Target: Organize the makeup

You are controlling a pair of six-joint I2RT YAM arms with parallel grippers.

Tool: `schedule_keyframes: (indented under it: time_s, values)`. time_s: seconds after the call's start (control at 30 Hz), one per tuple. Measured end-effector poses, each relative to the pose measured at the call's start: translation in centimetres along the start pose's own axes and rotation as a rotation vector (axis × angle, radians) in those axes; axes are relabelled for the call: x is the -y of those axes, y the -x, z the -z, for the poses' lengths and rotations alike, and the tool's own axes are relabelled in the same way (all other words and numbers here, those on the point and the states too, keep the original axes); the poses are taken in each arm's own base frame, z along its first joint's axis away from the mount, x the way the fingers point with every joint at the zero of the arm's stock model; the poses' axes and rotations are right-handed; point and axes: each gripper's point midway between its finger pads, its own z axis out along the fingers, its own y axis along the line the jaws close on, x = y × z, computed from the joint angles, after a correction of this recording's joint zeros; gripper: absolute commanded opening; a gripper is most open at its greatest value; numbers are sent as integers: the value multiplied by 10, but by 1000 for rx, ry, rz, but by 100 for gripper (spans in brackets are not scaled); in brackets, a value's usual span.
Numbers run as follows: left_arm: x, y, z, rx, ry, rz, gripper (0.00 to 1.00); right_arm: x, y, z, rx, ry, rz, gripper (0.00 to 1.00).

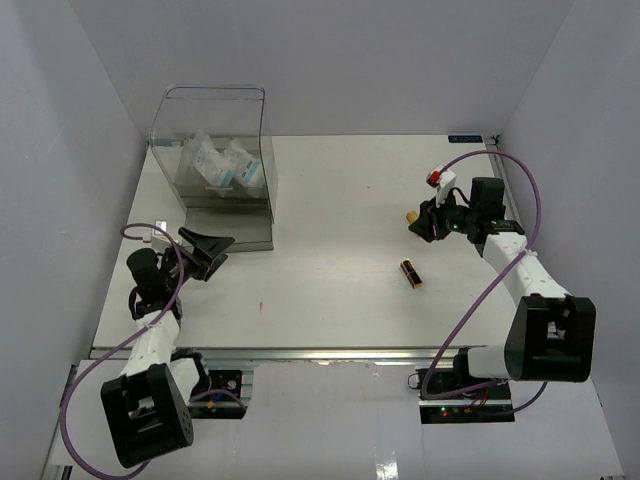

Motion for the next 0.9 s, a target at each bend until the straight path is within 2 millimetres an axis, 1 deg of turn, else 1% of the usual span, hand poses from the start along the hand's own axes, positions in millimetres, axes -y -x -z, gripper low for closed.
schedule_keyframes:
  time_s: [0.1,0.23,0.33,0.4,0.43,0.5,0.53,0.57,0.67,0.73,0.9]
  values:
    - [12,-10,-2,-46,-10,-17,91,14,-18,-3,-79,-55,-30,56]
    - [59,-44,-13,-157,-74,-156,88,26,-36,-5,-154,-113,-62,60]
    - [96,-88,-24,-270,-132,-250,86,36,-41,-1,-171,-159,-89,63]
    - [108,-124,-33,-352,-128,-291,86,46,-44,6,-170,-201,-123,64]
    - [111,-143,-39,-395,-112,-309,86,52,-45,11,-168,-223,-142,65]
    - [110,-171,-50,-455,-67,-339,91,61,-45,19,-160,-265,-170,66]
    - [106,-184,-56,-477,-26,-353,95,66,-45,23,-154,-289,-185,66]
    - [99,-196,-62,-496,27,-370,96,71,-44,28,-146,-315,-203,66]
    - [99,-232,-99,-535,126,-435,97,82,-35,41,-107,-374,-223,67]
    - [99,-258,-117,-570,187,-477,98,89,-29,50,-82,-416,-235,67]
    - [117,-309,-162,-597,232,-544,98,99,-16,63,-26,-487,-253,68]
